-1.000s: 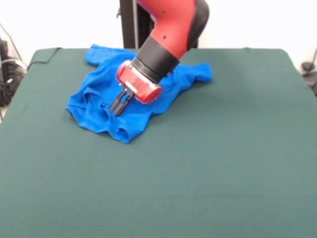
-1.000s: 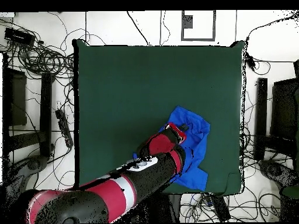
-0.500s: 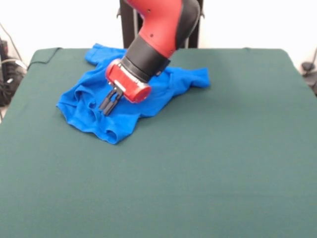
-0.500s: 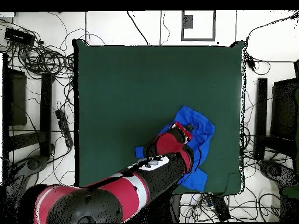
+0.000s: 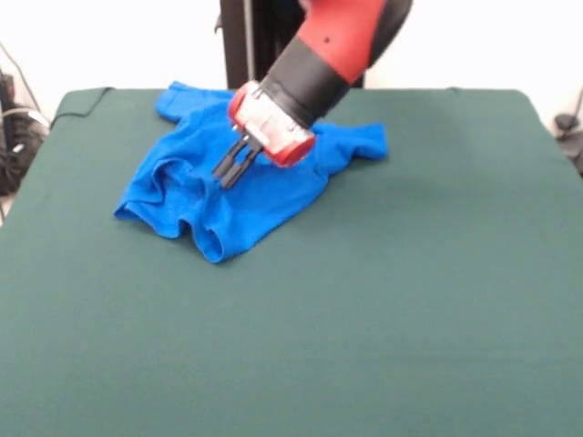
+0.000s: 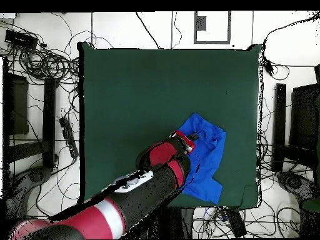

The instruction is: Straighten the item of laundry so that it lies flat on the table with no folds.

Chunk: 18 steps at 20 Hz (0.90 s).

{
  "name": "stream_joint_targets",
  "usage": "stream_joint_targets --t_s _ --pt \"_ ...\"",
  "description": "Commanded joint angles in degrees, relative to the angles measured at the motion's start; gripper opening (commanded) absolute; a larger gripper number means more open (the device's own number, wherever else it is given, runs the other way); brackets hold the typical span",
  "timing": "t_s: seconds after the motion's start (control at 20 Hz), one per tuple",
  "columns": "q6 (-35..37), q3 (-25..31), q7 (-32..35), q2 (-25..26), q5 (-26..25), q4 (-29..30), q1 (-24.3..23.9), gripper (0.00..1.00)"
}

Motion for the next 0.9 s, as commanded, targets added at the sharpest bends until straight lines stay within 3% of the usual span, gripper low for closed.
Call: stream_joint_targets --t_s 0.05,0.25,0.6,0.9 --pt "5.26 -5.04 -1.52 3.98 -2.15 -7.69 7.32 0.00" --pt "1.12 -6.85 -0.75 5.61 -3.55 -8.94 7.35 0.00" --pt "-7.00 7.77 -2.92 -1.18 -13.45 -11.82 -2.10 0.00" --pt "-11.12 11.83 -0.62 -1.85 -18.77 -13.31 -5.15 0.00"
